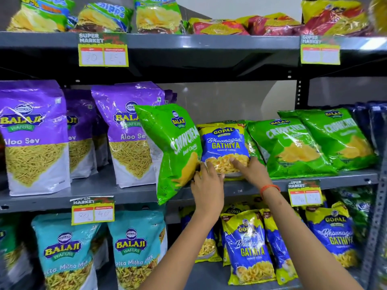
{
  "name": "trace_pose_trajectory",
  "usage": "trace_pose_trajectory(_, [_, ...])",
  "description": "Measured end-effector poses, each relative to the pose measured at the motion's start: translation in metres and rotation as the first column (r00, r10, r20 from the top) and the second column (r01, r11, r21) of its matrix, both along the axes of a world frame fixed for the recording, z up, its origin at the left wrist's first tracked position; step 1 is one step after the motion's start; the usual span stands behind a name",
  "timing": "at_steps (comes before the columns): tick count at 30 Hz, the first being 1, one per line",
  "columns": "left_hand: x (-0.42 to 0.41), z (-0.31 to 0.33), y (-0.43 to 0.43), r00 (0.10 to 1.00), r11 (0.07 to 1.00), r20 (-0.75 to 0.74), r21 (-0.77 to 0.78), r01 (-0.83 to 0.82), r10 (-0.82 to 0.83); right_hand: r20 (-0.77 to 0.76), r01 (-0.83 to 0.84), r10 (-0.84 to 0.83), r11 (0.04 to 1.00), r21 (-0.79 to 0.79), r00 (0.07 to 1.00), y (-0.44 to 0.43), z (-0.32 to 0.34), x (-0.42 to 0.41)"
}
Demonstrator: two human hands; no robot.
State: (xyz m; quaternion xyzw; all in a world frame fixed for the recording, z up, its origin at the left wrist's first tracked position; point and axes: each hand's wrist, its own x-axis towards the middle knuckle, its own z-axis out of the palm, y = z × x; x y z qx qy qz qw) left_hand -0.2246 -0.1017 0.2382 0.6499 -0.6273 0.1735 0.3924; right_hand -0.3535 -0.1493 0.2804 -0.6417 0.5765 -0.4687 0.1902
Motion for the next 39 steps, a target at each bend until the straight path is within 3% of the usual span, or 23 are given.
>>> trace_pose_trajectory(5, [0.007,0.001,0.001,0.985,0.988,-0.084,-0.047,0.147,-0.15,0.211,-0.038,0.045,0.999,-0.037,0.976,0.004,-0.003,-0.005])
trace_pose_trajectory(8, [0.012,0.003,0.004,0.95,0.968,-0.201,-0.116,0.221,-0.241,0.246,-0.02,0.054,0.99,-0.14,0.968,0.009,-0.008,-0.004])
trace_pose_trajectory(11, [0.016,0.002,0.008,0.882,0.946,-0.345,-0.161,0.282,-0.321,0.314,0.012,0.058,0.977,-0.215,0.948,0.017,-0.01,-0.005])
trace_pose_trajectory(14, [0.018,0.0,0.01,0.747,0.911,-0.523,-0.199,0.362,-0.411,0.387,0.044,0.09,0.945,-0.325,0.918,0.032,-0.012,-0.01])
trace_pose_trajectory(18, [0.018,0.0,0.02,0.697,0.854,-0.496,-0.252,0.455,-0.518,0.445,0.018,0.178,0.916,-0.4,0.878,0.06,-0.02,-0.02])
trace_pose_trajectory(21, [0.023,-0.006,0.034,0.599,0.796,-0.538,-0.279,0.537,-0.593,0.438,-0.027,0.233,0.904,-0.427,0.868,0.078,-0.038,-0.026])
trace_pose_trajectory(25, [0.029,-0.037,0.063,0.484,0.751,-0.627,-0.264,0.605,-0.61,0.495,-0.097,0.3,0.914,-0.394,0.815,0.099,-0.084,-0.027])
trace_pose_trajectory(28, [0.038,-0.076,0.081,0.402,0.745,-0.719,-0.238,0.623,-0.566,0.476,-0.16,0.307,0.932,-0.324,0.824,0.109,-0.126,-0.025])
trace_pose_trajectory(34, [0.065,-0.164,0.09,0.431,0.823,-0.817,-0.09,0.561,-0.383,0.461,-0.285,0.3,0.953,-0.104,0.835,0.114,-0.21,-0.01])
trace_pose_trajectory(39, [0.095,-0.233,0.082,0.463,0.871,-0.858,0.038,0.49,-0.223,0.377,-0.385,0.319,0.916,0.113,0.87,0.101,-0.256,0.016])
